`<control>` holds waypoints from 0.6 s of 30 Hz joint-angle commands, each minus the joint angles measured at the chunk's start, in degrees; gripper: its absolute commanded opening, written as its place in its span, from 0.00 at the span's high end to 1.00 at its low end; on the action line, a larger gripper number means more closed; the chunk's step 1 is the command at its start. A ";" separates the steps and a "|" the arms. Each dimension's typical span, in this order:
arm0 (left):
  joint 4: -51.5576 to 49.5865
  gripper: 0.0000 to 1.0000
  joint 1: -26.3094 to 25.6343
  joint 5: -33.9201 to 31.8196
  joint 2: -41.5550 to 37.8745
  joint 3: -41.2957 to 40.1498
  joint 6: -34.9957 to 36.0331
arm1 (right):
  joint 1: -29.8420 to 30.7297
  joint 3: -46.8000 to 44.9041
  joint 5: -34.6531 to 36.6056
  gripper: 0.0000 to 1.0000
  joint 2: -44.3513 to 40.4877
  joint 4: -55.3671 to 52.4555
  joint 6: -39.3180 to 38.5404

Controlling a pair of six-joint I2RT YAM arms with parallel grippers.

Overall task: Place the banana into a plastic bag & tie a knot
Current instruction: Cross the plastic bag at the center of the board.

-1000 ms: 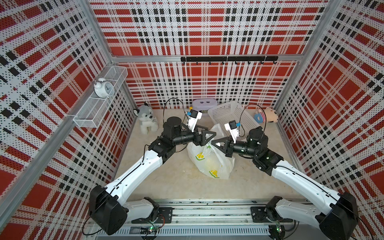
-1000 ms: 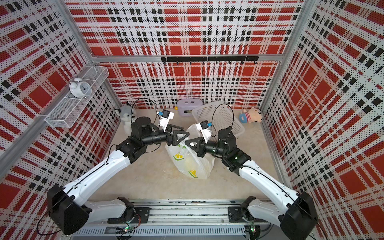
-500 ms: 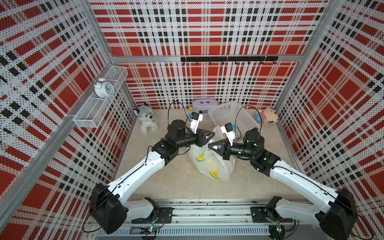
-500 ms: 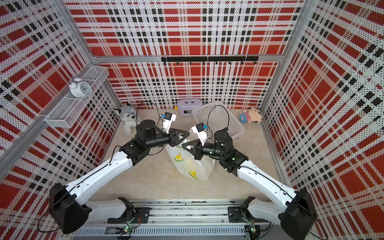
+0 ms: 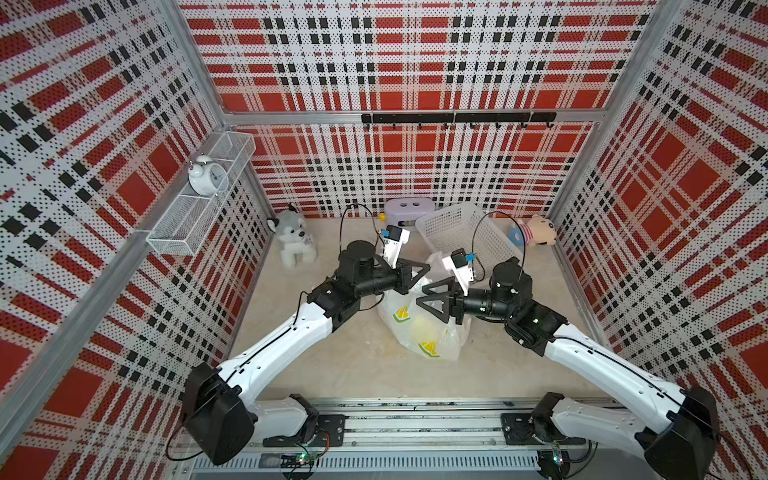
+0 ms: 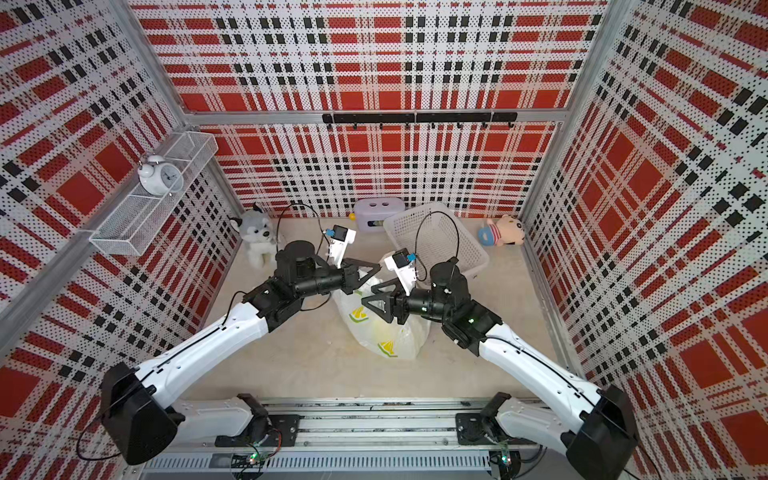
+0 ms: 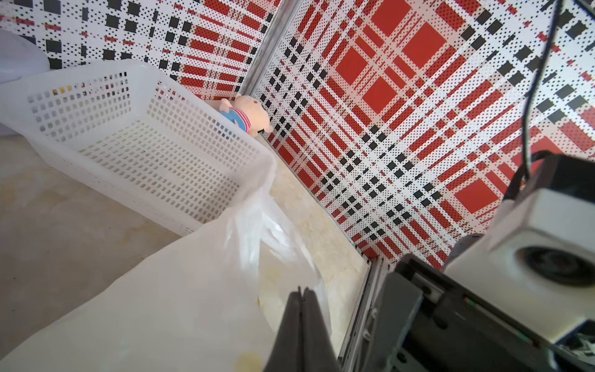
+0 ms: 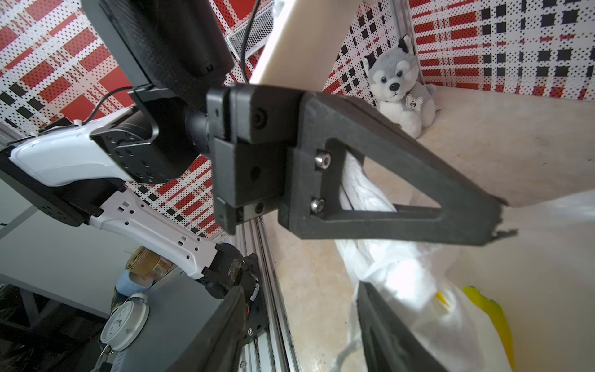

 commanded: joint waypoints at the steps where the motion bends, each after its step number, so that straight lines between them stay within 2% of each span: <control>1: 2.44 1.00 -0.31 1.51 0.22 -1.31 2.83 | -2.00 2.41 0.72 0.36 -4.05 -3.80 -2.90; 8: 3.13 1.00 -0.11 3.19 -0.05 -1.95 4.77 | -11.68 1.89 -1.94 0.32 -7.49 -4.85 -2.07; 15: 4.88 1.00 0.51 5.99 0.10 -1.45 4.52 | -13.49 1.30 -6.76 0.46 -0.35 -2.50 -1.97; 18: 5.54 1.00 0.69 6.70 0.28 -1.46 4.37 | -13.26 -0.20 -9.20 0.48 1.35 -1.07 -2.74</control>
